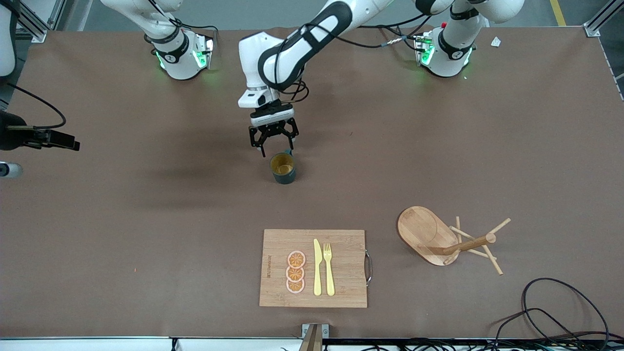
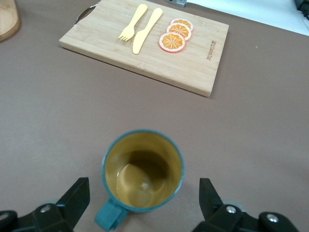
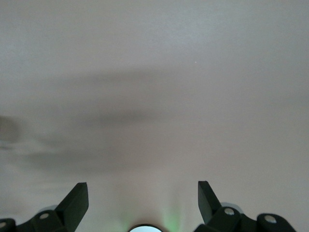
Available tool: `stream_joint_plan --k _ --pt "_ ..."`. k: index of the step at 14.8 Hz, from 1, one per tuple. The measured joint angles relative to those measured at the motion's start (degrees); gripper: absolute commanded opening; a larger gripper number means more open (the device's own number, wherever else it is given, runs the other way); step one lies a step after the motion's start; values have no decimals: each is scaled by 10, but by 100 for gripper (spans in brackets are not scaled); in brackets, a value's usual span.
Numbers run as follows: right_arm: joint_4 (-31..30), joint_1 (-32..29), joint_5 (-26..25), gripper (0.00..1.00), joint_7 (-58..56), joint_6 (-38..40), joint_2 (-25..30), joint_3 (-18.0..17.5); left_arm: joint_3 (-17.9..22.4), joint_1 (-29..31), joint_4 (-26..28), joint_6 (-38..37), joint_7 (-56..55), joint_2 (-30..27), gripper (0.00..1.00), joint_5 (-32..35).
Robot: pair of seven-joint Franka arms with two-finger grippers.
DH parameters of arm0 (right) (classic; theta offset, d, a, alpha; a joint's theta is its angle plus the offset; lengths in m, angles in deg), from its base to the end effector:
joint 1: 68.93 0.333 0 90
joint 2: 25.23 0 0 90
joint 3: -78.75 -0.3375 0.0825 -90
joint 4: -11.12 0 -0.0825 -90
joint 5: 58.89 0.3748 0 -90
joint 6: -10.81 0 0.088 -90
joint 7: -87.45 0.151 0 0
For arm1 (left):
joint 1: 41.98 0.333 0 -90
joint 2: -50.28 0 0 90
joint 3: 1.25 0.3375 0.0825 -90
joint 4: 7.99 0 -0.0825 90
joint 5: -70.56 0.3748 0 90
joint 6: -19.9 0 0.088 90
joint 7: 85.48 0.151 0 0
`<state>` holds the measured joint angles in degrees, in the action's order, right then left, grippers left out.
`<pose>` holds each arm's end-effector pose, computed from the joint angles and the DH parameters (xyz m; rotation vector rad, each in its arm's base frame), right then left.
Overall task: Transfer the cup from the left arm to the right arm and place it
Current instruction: 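Lower the mug onto the table with the left gripper while the right gripper reaches in, then withdraw the left gripper while the right gripper moves to the mug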
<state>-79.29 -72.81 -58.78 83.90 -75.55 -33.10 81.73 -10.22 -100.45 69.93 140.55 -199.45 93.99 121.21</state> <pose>0.5618 -0.0657 0.5179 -3.1098 0.0904 0.3239 0.3736 -0.6614 0.2656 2.9160 0.5710 0.9951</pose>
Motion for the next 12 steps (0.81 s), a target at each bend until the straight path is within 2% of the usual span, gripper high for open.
stream_joint_plan --k 5,8,12 --pt "-78 55 0 100 115 -81 -1 -5 2 88 0 -1 188 -101 100 -138" --pt "-121 118 2 100 224 -112 -1 -8 2 164 1 -5 343 -148 100 -225" --pt "-156 215 38 100 377 -170 -1 -11 2 257 2 -67 540 -187 100 -304"
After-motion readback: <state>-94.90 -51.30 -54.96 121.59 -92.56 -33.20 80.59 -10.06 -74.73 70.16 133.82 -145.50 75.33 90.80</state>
